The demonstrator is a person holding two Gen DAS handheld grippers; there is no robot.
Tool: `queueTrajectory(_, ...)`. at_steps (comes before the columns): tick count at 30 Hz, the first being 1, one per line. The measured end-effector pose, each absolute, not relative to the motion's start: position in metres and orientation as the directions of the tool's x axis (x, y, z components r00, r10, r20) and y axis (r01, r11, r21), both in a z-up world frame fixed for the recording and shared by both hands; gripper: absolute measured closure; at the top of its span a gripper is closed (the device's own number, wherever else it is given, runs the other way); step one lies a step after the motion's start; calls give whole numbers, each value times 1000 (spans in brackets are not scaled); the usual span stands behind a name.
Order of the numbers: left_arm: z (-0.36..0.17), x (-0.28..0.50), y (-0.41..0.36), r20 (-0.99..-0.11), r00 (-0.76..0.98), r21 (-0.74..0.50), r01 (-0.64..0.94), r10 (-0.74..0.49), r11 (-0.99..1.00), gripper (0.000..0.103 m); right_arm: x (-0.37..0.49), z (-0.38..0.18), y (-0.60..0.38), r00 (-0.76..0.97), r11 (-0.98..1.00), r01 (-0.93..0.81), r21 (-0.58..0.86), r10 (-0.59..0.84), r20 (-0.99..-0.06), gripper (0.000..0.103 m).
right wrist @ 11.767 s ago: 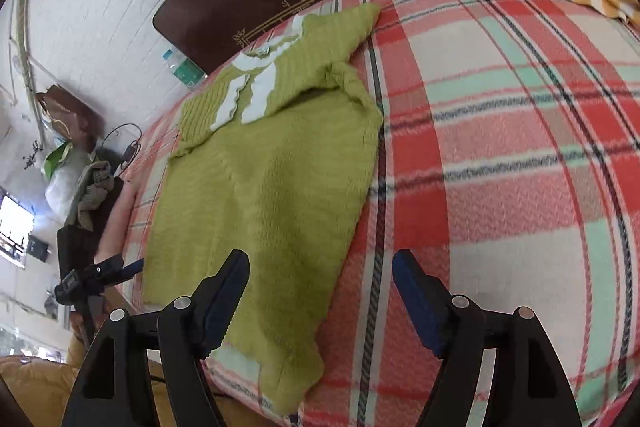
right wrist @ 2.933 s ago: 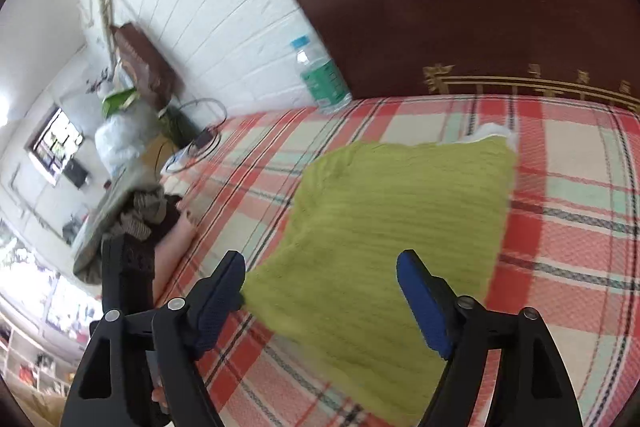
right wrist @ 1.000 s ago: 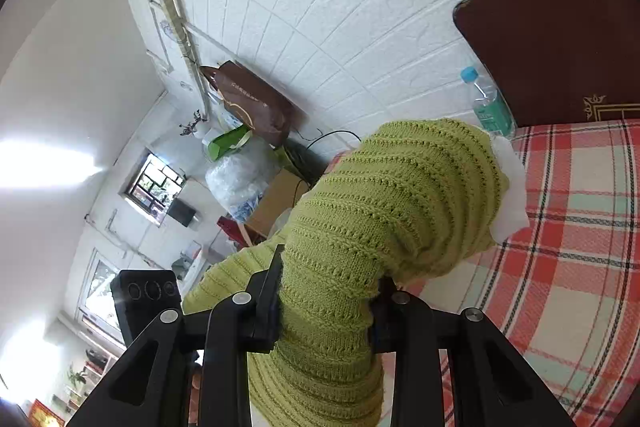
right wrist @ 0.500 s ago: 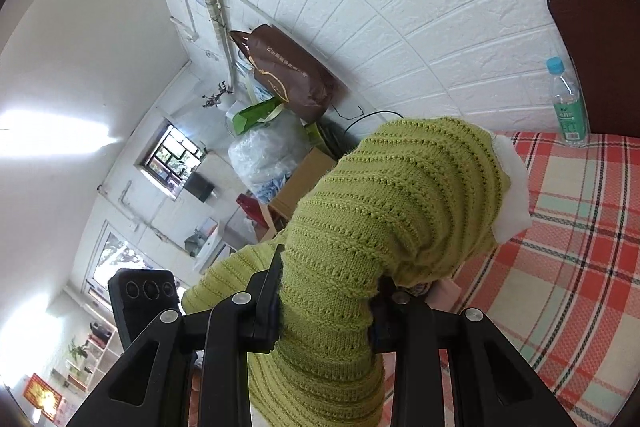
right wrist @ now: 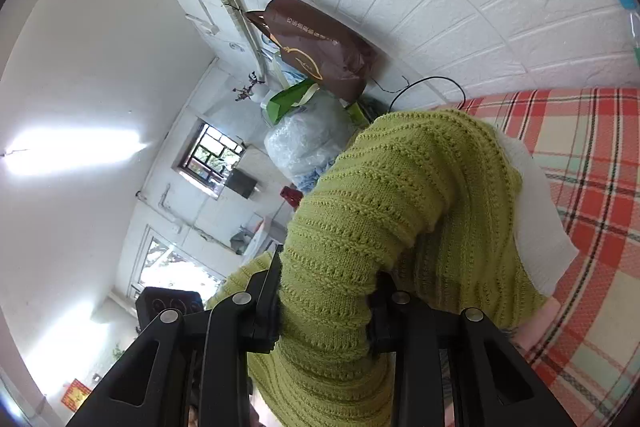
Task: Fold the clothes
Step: 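Grasp the folded sweater with both grippers and carry it to the grey clothes stack, then lower the sweater onto the grey clothes stack and open both grippers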
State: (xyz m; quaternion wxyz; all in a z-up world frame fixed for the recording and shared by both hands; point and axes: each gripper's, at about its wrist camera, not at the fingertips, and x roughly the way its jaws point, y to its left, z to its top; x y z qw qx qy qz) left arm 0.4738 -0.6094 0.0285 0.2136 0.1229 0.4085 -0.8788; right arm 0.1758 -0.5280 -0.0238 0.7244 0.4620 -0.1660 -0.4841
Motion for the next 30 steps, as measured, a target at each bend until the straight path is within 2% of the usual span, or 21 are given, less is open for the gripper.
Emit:
queueTrajectory(8, 3, 490, -637, -428, -850, -676, 526, -306, -516, 65, 191, -67, -563, 529, 104, 461, 881, -830, -179, 73)
queueTrajectory(13, -9, 492, -650, -442, -851, -700, 524, -282, -486, 65, 194, -78, -570, 521, 53, 497, 866, -817, -249, 72)
queueTrajectory(16, 4, 497, -647, -390, -864, -694, 503, -319, -515, 65, 204, -38, -564, 488, 152, 637, 755, -838, -243, 72)
queueTrajectory(18, 17, 502, -642, -339, -873, -678, 486, -352, -552, 62, 217, -5, -553, 480, 275, 729, 627, -858, -183, 72)
queueTrajectory(20, 19, 500, -641, -351, -857, -650, 512, -377, -561, 57, 227, 9, -548, 483, 340, 772, 536, -863, -148, 72)
queueTrajectory(22, 4, 497, -651, -418, -822, -637, 569, -387, -519, 57, 226, -4, -562, 525, 334, 744, 579, -827, -198, 71)
queueTrajectory(25, -31, 506, -669, -509, -772, -656, 634, -380, -410, 57, 214, -51, -582, 517, 148, 701, 697, -780, -354, 69)
queueTrajectory(28, -51, 517, -674, -506, -789, -701, 612, -350, -367, 57, 195, -105, -590, 540, -62, 581, 811, -717, -441, 68)
queueTrajectory(30, -51, 520, -671, -495, -794, -701, 605, -352, -378, 57, 188, -113, -584, 537, -78, 539, 838, -736, -413, 64)
